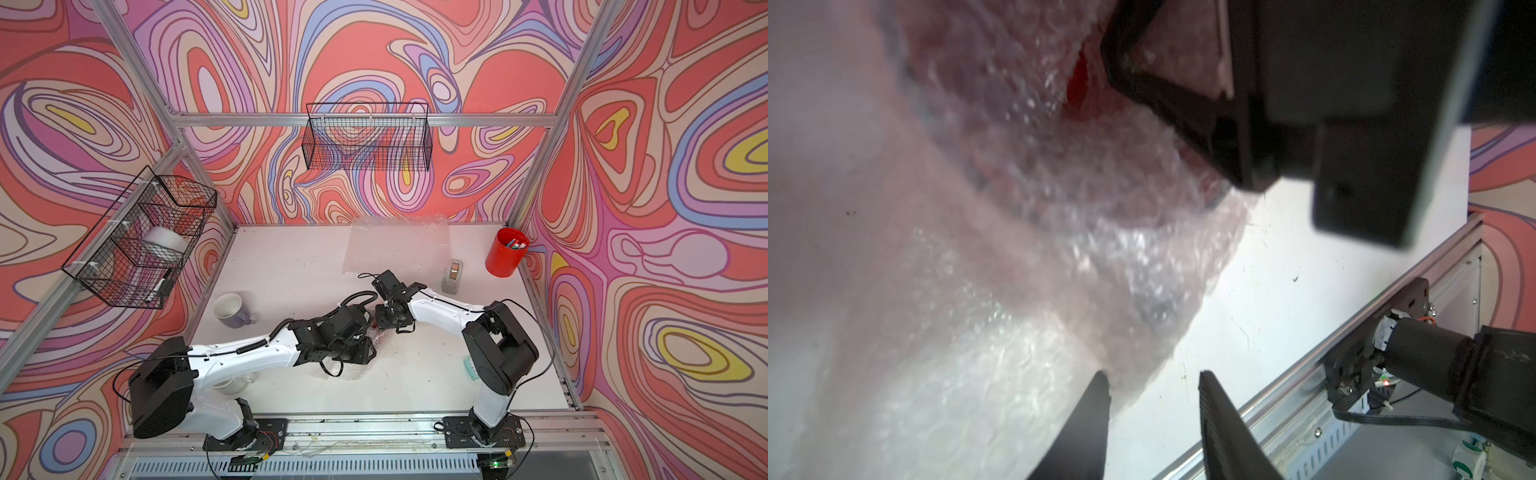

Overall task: Wrap mugs in bubble wrap
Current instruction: Wrap the mug in bubble wrap.

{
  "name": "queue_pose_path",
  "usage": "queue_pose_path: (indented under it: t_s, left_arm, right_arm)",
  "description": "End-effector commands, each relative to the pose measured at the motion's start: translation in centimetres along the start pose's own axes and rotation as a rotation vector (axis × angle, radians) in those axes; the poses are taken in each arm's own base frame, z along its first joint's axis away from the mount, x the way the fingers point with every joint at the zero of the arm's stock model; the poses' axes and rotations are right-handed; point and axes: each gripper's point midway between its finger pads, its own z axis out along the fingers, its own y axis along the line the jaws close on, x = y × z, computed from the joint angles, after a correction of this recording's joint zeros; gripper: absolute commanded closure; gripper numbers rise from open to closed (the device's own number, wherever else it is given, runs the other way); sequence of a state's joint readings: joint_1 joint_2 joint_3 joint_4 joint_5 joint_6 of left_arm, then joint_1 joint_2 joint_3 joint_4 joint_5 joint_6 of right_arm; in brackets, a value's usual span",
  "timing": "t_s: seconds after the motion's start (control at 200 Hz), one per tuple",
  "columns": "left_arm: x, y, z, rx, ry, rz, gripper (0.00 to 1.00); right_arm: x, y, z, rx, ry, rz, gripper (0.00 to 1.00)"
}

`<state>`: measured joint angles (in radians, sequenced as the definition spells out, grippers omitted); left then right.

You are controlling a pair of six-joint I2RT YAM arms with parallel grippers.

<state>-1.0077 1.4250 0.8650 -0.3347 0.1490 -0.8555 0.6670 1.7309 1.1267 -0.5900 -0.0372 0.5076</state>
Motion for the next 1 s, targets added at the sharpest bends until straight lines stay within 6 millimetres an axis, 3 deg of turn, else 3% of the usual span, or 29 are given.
queue_pose_path:
  t_s: [0.0, 0.07, 0.24, 0.32, 0.481, 0.606, 0.731, 0.991]
  left_arm:
    - [0.8, -0.5, -1.9, 0.059, -0.045, -0.015, 0.62]
    - [1.1, 1.0, -3.3, 0.045, -0.095, -0.039, 0.62]
    - [0.7, 7.1, -7.7, -0.145, -0.240, -0.121, 0.63]
    - [0.0, 9.6, -9.6, -0.210, -0.294, -0.184, 0.58]
    - [-0.4, 14.4, -10.6, -0.317, -0.274, -0.345, 0.48]
    - [-1.4, 15.2, -8.9, -0.310, -0.214, -0.364, 0.45]
    - [-1.9, 14.0, -6.5, -0.253, -0.140, -0.323, 0.42]
    - [1.3, 13.6, -4.4, -0.198, -0.042, -0.318, 0.35]
  right_arm:
    - [0.2, -1.1, 0.7, 0.040, -0.002, 0.013, 0.61]
    - [0.2, -1.1, 0.8, 0.043, 0.000, 0.012, 0.61]
    - [0.1, -1.0, 0.9, 0.041, -0.005, 0.010, 0.61]
    - [0.0, -1.0, 1.0, 0.041, -0.008, 0.008, 0.61]
    - [-0.3, -0.8, 0.9, 0.038, -0.013, 0.006, 0.61]
    - [-0.5, -0.7, 0.8, 0.033, -0.014, 0.007, 0.61]
    - [-0.4, -0.7, 0.7, 0.035, -0.013, 0.002, 0.61]
    - [-0.3, -0.8, 0.8, 0.037, -0.007, 0.000, 0.61]
